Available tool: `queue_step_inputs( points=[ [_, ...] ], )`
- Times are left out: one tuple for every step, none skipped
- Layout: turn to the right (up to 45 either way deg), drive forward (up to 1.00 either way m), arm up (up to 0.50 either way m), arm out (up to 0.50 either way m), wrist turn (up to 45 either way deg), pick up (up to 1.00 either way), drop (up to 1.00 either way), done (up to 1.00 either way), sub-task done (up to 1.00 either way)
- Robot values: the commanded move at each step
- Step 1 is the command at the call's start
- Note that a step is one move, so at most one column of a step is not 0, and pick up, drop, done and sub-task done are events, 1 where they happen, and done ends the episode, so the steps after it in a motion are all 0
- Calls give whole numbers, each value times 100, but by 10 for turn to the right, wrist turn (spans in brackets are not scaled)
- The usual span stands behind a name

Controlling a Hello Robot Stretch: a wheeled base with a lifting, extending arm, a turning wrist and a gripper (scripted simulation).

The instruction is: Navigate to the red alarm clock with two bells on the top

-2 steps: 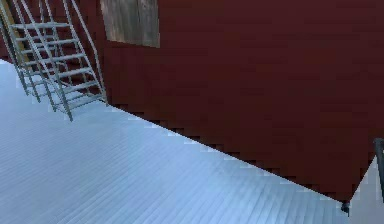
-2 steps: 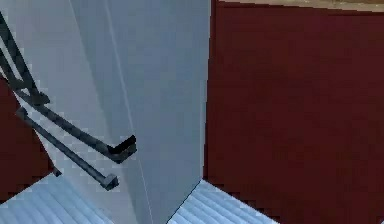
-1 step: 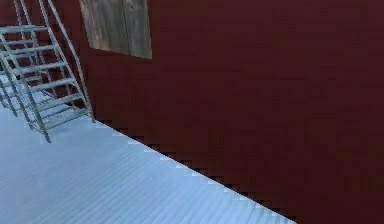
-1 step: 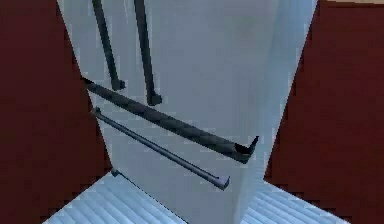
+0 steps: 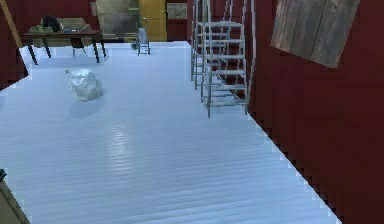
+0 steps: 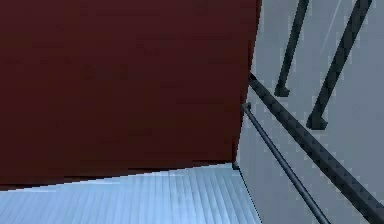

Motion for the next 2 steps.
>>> queue_step_inputs(
  points=[
    [-90, 0, 0, 0, 0, 0, 0, 0, 0],
    [0, 100, 0, 0, 0, 0, 0, 0, 0]
  ],
)
